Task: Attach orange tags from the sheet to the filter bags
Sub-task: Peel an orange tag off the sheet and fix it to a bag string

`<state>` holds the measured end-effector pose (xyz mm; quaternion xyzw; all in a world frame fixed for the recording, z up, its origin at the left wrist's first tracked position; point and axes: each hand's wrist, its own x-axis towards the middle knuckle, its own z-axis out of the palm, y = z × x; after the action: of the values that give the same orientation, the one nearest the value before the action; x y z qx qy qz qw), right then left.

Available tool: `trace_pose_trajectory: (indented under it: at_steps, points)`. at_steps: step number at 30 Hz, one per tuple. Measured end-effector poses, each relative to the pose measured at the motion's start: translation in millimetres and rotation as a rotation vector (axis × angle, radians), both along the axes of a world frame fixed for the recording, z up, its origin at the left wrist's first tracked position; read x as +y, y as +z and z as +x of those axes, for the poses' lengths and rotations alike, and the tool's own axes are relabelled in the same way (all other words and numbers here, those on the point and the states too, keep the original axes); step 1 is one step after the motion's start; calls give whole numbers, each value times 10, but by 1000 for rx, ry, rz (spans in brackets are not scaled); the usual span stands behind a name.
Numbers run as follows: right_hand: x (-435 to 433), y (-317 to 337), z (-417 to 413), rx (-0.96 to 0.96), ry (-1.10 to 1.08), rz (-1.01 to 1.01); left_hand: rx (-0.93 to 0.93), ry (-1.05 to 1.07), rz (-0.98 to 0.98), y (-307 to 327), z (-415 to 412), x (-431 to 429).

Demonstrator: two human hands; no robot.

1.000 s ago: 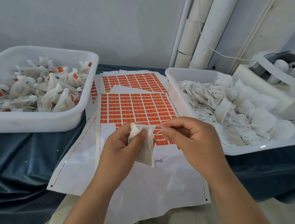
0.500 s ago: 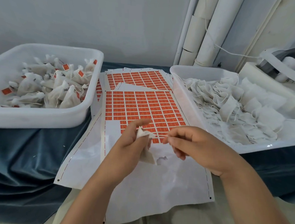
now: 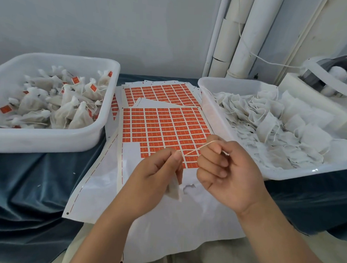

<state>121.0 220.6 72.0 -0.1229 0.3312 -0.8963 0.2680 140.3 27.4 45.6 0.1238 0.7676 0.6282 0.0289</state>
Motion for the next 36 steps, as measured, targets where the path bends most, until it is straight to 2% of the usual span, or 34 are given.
trace_pose_trajectory:
  at_steps: [5, 10, 15, 21, 24, 31, 36]
  points:
    - [-8, 8, 11, 84, -155, 97, 13, -62, 8, 21, 48, 55]
    - [6, -12, 7, 8, -188, 7, 16, -70, -23, 6, 41, 66]
    - [13, 6, 6, 112, -270, 164, 12, -79, -74, 5, 19, 49]
    - [19, 16, 12, 88, -291, 170, -14, -118, -144, -34, 52, 14]
    - [-16, 38, 24, 92, -327, 219, -31, -145, -119, -30, 75, 19]
    - [-4, 95, 10, 153, -526, 515, -24, -98, -170, -15, 56, 28]
    - [38, 41, 30, 355, -677, 856, 54, -43, -179, -17, 19, 2]
